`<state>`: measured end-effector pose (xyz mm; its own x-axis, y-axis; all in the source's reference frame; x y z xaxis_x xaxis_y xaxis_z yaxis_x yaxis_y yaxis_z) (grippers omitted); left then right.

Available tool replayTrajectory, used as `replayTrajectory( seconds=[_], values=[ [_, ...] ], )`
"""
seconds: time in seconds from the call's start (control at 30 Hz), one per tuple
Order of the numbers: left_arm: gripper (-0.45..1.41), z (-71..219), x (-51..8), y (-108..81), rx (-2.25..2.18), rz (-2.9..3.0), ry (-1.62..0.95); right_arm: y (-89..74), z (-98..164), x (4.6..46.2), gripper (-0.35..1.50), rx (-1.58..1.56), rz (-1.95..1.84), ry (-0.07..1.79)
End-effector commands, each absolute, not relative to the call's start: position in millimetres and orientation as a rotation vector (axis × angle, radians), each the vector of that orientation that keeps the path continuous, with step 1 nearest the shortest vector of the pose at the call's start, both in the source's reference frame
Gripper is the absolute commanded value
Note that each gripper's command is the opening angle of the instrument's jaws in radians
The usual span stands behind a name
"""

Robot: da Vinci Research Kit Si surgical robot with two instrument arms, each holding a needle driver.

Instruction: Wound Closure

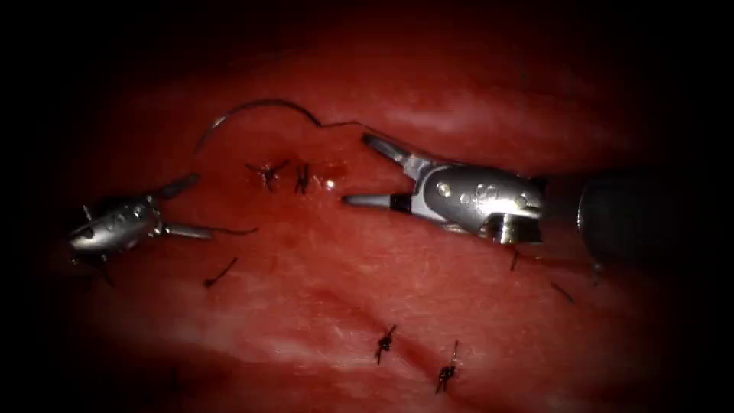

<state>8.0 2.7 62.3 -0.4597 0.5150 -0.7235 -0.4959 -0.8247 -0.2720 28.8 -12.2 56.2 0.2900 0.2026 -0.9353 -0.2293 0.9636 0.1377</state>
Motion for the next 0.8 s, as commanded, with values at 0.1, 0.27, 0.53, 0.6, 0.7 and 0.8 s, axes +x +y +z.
replayTrajectory(
  seconds=[0.1, 0.27, 0.53, 0.6, 0.7, 0.8],
  values=[
    [0.56, 63, 8.8, 2.8, -1.091, 2.304, -0.052, -12.9, 57, 29.3, 0.99, -0.020, 0.288, 1.246],
    [0.54, 62, 10.8, 3.0, -1.048, 2.353, -0.062, -12.9, 57, 28.9, 0.94, -0.017, 0.285, 1.248],
    [0.52, 57, 10.8, 3.5, -1.068, 2.382, -0.125, -12.5, 57, 28.8, 1.16, 0.020, 0.263, 1.197],
    [0.49, 55, 10.2, 4.2, -1.113, 2.362, -0.109, -12.6, 57, 28.9, 1.21, 0.027, 0.256, 1.178],
    [0.44, 52, 8.8, 5.1, -1.220, 2.302, -0.045, -12.8, 56, 29.0, 1.26, 0.037, 0.247, 1.166],
    [0.39, 49, 7.1, 5.5, -1.305, 2.244, -0.026, -12.9, 56, 28.9, 1.33, 0.047, 0.231, 1.152]
  ],
)
